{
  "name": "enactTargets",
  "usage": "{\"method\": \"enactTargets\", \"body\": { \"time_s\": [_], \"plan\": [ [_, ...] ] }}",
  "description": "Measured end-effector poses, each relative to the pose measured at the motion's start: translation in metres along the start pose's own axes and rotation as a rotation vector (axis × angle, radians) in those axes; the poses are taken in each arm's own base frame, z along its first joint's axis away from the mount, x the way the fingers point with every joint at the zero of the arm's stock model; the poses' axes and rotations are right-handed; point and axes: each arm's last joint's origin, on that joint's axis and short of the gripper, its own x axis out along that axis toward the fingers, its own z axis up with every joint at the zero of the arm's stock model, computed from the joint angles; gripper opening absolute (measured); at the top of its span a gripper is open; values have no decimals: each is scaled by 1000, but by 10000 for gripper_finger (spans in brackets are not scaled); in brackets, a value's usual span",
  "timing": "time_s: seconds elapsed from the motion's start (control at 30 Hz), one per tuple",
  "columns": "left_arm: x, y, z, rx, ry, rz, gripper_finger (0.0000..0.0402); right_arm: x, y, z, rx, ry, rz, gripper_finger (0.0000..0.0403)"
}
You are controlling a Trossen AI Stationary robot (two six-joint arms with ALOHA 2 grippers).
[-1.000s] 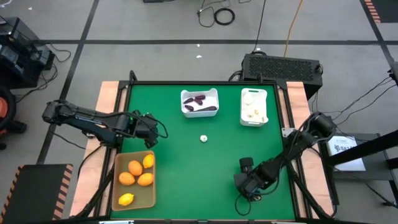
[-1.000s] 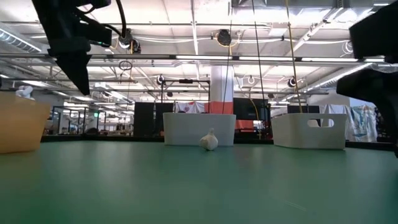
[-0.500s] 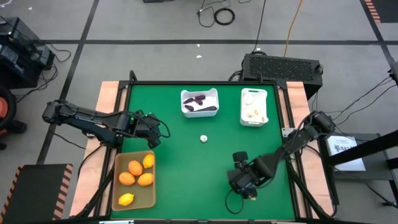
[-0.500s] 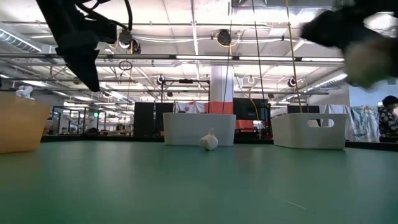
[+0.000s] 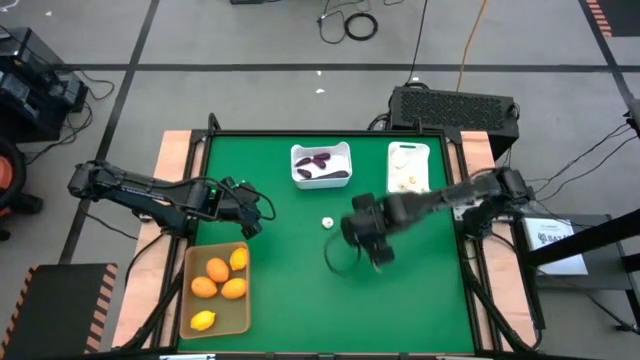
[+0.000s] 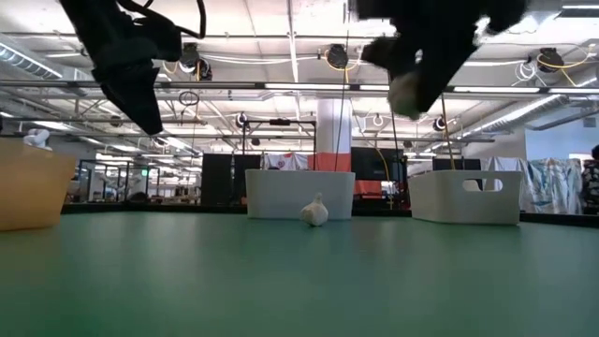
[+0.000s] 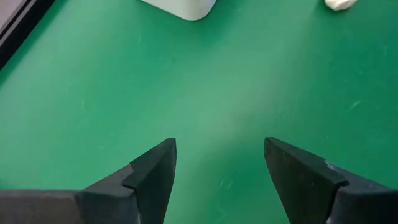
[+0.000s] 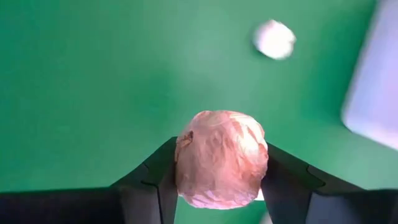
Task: Sort produce into baskets
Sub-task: Put the white garlic into the right white bin
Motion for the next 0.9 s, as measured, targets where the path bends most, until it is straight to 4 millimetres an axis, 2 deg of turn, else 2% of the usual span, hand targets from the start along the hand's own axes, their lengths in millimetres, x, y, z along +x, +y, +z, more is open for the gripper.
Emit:
{"method": "enactTargets", "body": {
  "time_s": [0.23, 0.37, 0.5, 0.7, 0.9],
  "plan": [
    [0, -1, 1, -9, -8, -10, 251, 8, -91, -33, 154, 125, -34, 171],
    [0, -1, 1, -9, -7, -10, 251, 10, -138, -64, 302, 193, -43, 171],
    [0, -1, 1, -9, -7, -10, 251, 10, -177, -100, 454, 257, -41, 171],
    [0, -1, 1, -8, -6, -9, 251, 19, -213, -151, 664, 303, -51, 171],
    [0, -1, 1, -4, -4, -8, 251, 31, -228, -190, 777, 337, -45, 181]
  ]
}}
